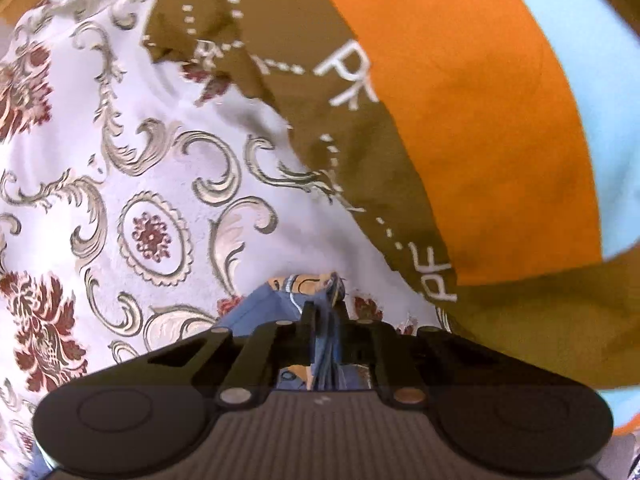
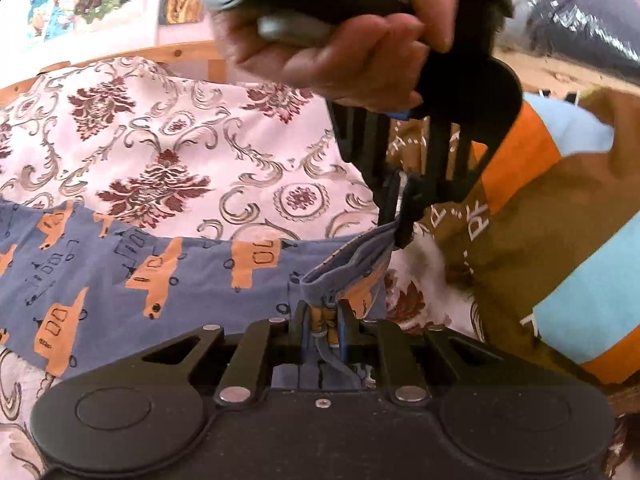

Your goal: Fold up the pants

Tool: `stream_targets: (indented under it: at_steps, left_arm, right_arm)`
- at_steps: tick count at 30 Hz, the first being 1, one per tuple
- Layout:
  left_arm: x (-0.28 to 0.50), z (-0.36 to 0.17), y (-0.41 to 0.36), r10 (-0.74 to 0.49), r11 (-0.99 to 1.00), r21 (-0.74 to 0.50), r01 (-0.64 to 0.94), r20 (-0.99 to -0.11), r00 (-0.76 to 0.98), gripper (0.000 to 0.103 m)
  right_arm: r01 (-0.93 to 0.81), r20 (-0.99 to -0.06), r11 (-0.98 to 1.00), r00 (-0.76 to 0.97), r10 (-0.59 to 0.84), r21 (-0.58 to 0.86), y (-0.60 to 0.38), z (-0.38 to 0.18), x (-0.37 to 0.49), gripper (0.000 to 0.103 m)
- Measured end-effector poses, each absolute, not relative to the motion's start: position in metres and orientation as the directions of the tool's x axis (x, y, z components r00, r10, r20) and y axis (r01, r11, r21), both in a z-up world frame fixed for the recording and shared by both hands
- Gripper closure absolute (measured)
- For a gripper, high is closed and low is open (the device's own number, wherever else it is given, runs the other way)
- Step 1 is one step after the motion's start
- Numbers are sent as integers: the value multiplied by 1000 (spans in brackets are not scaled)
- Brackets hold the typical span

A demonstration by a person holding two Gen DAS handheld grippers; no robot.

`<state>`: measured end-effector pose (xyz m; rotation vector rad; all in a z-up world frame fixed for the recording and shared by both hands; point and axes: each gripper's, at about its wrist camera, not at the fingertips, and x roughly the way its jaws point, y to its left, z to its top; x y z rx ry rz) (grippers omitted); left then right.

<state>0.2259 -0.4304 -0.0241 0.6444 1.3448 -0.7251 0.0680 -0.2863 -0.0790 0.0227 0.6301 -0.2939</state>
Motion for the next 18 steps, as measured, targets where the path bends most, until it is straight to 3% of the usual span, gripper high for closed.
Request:
stream_targets:
  at_steps: [12, 18]
  left_arm:
    - [275, -7, -272, -424, 720, -325, 613, -905, 19, 95]
    - [284, -46, -199, -553, 724, -461, 513, -833, 33, 95]
  right_arm:
    - [25, -558, 991, 824, -97, -135, -243, -70, 54, 90]
    - [-85, -607, 980, 793, -41, -178, -221, -83, 58, 90]
